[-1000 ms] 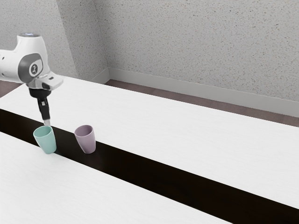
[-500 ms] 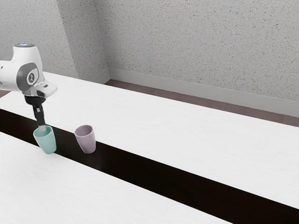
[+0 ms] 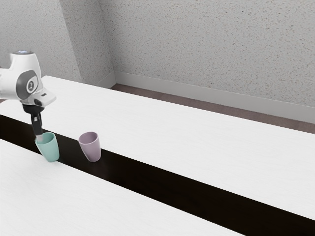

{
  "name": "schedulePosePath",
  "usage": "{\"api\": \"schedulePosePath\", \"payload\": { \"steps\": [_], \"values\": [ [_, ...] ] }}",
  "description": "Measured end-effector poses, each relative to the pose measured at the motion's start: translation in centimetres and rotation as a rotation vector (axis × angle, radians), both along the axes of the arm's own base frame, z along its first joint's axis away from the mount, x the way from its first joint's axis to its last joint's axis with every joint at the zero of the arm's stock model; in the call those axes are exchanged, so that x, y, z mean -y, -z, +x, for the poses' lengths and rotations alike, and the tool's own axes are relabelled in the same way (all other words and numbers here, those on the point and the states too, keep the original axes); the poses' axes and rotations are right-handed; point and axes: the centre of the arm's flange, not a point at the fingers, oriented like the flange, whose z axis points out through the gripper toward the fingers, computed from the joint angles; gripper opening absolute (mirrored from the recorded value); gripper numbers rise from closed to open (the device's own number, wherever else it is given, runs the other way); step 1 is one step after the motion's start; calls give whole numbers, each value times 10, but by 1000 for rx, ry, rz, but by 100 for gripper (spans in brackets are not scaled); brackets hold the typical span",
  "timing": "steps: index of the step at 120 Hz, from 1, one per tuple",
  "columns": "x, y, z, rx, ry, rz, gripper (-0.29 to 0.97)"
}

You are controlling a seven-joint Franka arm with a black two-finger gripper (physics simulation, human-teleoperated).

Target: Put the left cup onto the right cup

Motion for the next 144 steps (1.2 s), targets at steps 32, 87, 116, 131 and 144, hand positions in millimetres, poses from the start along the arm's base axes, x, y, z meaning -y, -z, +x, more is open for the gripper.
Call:
{"api": "schedulePosePath", "payload": {
  "steps": [32, 87, 116, 131, 144],
  "values": [
    [3, 0, 12, -1, 58, 9, 68],
    [-9, 10, 23, -8, 104, 3, 68],
    [-15, 23, 33, -10, 121, -5, 68],
    [-16, 31, 35, -8, 130, -14, 67],
    [-16, 36, 37, -1, 134, -19, 63]
  ]
}}
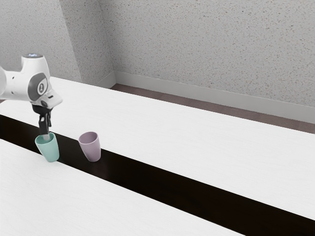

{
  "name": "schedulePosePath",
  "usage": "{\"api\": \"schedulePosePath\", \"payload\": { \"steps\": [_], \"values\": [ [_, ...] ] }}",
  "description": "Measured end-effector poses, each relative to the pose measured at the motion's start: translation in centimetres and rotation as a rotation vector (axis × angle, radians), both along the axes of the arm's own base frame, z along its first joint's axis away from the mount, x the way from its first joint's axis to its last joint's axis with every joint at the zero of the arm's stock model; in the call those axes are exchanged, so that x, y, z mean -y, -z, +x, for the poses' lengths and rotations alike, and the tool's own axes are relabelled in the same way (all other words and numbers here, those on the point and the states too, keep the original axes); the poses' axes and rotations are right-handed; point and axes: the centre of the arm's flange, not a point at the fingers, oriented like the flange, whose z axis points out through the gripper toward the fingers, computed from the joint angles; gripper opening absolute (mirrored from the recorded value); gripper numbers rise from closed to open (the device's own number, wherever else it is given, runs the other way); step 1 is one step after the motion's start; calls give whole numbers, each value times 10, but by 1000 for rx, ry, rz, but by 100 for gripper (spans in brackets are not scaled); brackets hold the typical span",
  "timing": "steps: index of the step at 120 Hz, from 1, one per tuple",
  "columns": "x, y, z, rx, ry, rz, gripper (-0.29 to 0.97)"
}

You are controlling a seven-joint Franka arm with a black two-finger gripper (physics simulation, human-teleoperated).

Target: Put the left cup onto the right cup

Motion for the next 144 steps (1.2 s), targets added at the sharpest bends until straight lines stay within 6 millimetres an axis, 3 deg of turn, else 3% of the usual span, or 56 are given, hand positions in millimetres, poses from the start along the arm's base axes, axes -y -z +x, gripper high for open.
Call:
{"api": "schedulePosePath", "payload": {
  "steps": [13, 39, 56, 93, 144],
  "values": [
    [-1, 4, 1, 5, 2, -6, 52],
    [-1, 7, 2, 14, 11, -8, 13],
    [-1, 7, 3, 21, 12, -12, 0],
    [6, -4, 6, 47, 13, -21, -9],
    [32, -67, 0, 101, 36, -12, -10]
  ]
}}
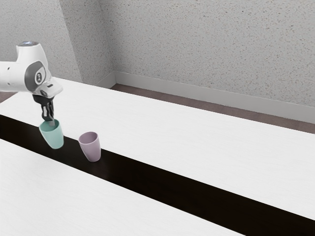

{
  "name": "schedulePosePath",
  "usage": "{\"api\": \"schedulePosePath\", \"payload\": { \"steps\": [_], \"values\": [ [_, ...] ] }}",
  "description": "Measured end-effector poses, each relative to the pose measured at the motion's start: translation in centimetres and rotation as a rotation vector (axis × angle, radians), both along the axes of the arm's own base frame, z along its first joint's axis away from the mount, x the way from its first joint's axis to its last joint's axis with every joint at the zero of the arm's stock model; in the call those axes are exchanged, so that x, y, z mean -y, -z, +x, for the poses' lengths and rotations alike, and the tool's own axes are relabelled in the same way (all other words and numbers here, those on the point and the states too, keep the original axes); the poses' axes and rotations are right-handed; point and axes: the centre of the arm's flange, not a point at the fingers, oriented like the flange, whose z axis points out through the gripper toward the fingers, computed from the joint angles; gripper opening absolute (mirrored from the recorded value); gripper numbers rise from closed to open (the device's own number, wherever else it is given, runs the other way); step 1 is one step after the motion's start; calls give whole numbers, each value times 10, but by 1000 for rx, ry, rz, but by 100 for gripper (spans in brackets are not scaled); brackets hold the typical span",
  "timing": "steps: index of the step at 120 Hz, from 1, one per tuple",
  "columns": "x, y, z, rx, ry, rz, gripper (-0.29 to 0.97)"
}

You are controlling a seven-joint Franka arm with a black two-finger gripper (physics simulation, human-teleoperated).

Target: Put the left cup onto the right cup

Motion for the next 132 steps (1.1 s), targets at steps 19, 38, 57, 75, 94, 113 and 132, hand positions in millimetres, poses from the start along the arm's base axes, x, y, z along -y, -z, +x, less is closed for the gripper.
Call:
{"api": "schedulePosePath", "payload": {
  "steps": [19, 38, 57, 75, 94, 113, 132],
  "values": [
    [16, -25, -3, 11, 13, -1, -11],
    [27, -48, -9, 13, 19, 5, -11],
    [43, -63, -9, 16, 30, 4, -11],
    [62, -71, -5, 19, 49, 3, -11],
    [87, -78, 0, 20, 75, 0, -11],
    [98, -80, 2, 18, 79, -2, -11],
    [108, -80, 4, 16, 82, -3, -11]
  ]
}}
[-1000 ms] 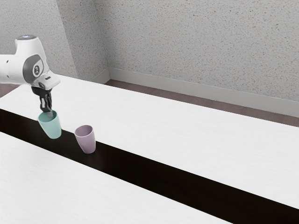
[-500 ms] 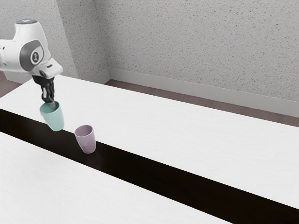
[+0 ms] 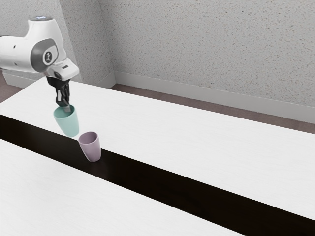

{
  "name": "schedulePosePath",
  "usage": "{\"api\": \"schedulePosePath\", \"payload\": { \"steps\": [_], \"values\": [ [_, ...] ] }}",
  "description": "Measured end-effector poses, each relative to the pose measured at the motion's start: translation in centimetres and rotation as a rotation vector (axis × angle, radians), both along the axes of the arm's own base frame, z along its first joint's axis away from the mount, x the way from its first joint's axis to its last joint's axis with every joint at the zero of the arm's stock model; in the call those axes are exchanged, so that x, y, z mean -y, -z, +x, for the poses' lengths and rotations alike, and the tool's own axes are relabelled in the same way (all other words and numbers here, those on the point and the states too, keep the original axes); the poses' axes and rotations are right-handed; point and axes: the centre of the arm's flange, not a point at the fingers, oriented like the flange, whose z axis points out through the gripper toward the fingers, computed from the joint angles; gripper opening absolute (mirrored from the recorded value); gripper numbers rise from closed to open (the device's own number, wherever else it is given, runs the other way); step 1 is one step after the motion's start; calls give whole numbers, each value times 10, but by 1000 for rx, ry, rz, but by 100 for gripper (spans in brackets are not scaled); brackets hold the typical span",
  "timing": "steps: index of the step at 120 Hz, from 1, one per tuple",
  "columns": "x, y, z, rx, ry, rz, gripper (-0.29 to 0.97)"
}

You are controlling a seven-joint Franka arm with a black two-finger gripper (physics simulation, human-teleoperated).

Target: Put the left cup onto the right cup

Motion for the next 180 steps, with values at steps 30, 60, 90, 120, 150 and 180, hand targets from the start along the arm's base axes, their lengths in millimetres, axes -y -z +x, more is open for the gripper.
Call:
{"api": "schedulePosePath", "payload": {
  "steps": [30, 60, 90, 120, 150, 180],
  "values": [
    [13, 5, 4, -10, 4, -1, -11],
    [19, 12, 7, -21, 0, -1, -11],
    [18, 22, 15, -33, -9, 7, -11],
    [22, 25, 24, -34, -5, 15, -11],
    [28, 27, 30, -33, 3, 18, -11],
    [30, 30, 38, -33, 8, 24, -11]
  ]
}}
